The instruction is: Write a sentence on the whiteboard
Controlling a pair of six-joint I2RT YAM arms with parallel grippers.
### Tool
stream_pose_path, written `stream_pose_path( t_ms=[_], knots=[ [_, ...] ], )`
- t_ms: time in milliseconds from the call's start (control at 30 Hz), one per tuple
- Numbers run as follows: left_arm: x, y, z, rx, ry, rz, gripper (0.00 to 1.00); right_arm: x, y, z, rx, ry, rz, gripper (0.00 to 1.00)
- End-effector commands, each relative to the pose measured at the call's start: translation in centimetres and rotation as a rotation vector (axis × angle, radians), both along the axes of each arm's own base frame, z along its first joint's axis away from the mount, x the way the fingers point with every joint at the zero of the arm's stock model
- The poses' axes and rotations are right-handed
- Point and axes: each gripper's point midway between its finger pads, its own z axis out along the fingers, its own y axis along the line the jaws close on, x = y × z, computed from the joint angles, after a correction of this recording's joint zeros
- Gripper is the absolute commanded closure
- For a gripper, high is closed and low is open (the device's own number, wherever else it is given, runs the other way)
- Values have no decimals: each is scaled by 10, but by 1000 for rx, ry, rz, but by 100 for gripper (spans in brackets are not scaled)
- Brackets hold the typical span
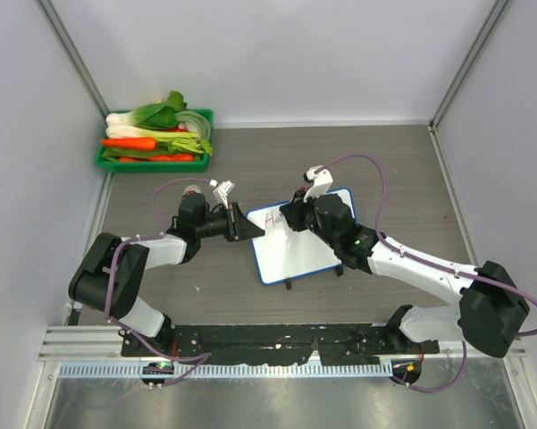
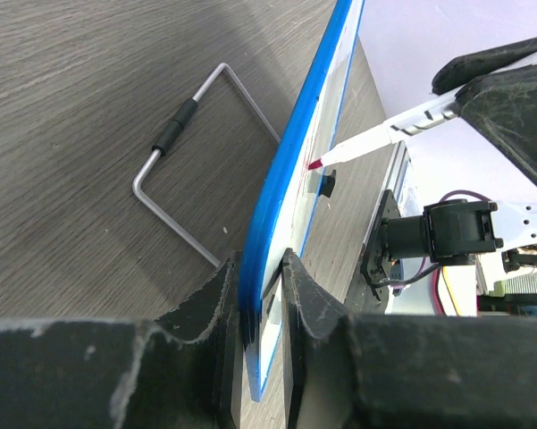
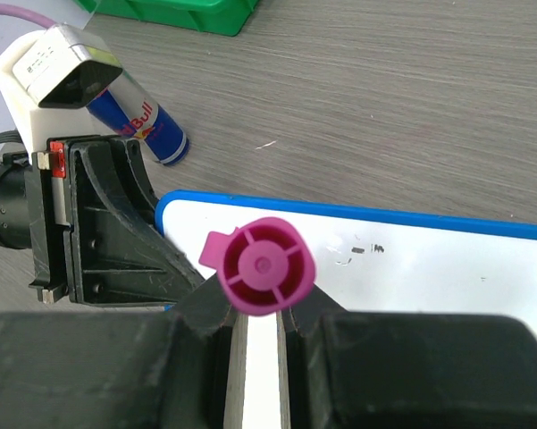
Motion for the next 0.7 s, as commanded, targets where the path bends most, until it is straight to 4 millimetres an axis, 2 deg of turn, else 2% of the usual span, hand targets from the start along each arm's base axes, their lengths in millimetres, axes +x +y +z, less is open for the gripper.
stream_pose_path(
  t_ms=[0, 100, 400, 667],
  knots=[
    [-2, 6, -32, 105, 19, 14, 100, -2, -3, 0, 9, 2, -5, 99],
    [-2, 6, -32, 105, 18, 12, 100, -2, -6, -4, 0, 4, -16, 99],
    [-3, 5, -33, 106, 20, 10, 100, 6, -15, 10, 3, -39, -73, 98],
    [-2, 6, -32, 105, 18, 12, 100, 13, -13, 21, 17, -65, -98, 99]
  ],
)
